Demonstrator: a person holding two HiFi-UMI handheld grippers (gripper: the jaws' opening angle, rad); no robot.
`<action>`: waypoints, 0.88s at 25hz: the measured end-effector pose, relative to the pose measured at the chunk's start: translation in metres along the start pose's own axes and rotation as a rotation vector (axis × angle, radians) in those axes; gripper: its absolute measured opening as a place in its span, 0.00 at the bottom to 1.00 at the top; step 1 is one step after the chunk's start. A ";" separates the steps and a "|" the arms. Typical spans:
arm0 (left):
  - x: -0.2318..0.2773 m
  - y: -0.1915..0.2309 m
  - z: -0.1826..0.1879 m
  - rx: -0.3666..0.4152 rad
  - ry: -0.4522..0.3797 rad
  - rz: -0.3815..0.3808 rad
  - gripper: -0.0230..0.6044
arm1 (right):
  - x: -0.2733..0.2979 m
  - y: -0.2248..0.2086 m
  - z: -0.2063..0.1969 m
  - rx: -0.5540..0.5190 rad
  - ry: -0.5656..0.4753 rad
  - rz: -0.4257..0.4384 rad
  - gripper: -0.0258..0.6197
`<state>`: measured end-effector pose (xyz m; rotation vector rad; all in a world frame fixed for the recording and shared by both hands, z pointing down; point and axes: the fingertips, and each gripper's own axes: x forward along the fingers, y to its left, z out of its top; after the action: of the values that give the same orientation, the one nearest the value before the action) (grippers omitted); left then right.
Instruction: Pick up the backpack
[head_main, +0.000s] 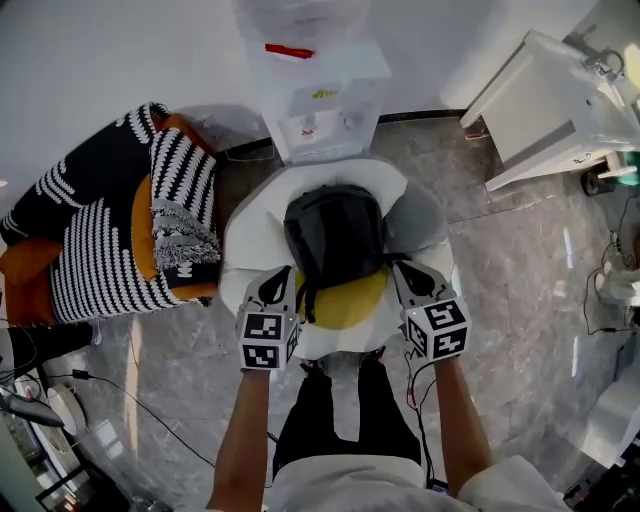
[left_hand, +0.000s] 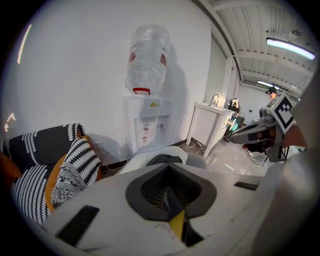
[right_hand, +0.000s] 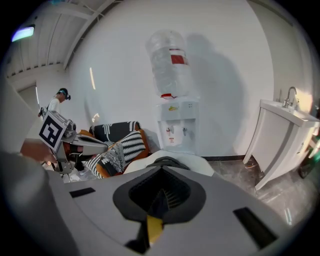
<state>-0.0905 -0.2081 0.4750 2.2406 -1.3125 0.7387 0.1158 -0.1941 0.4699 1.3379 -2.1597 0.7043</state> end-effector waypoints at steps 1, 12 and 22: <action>0.003 -0.002 -0.004 0.000 0.005 -0.006 0.07 | 0.004 0.000 -0.004 0.003 0.003 0.002 0.04; 0.029 -0.003 -0.042 -0.050 0.026 -0.012 0.06 | 0.036 -0.003 -0.030 0.055 0.010 0.006 0.04; 0.049 -0.004 -0.064 -0.101 0.017 -0.028 0.09 | 0.059 -0.010 -0.053 0.105 0.032 0.032 0.04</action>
<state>-0.0813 -0.1996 0.5545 2.1643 -1.2784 0.6646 0.1097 -0.2014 0.5498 1.3375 -2.1496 0.8572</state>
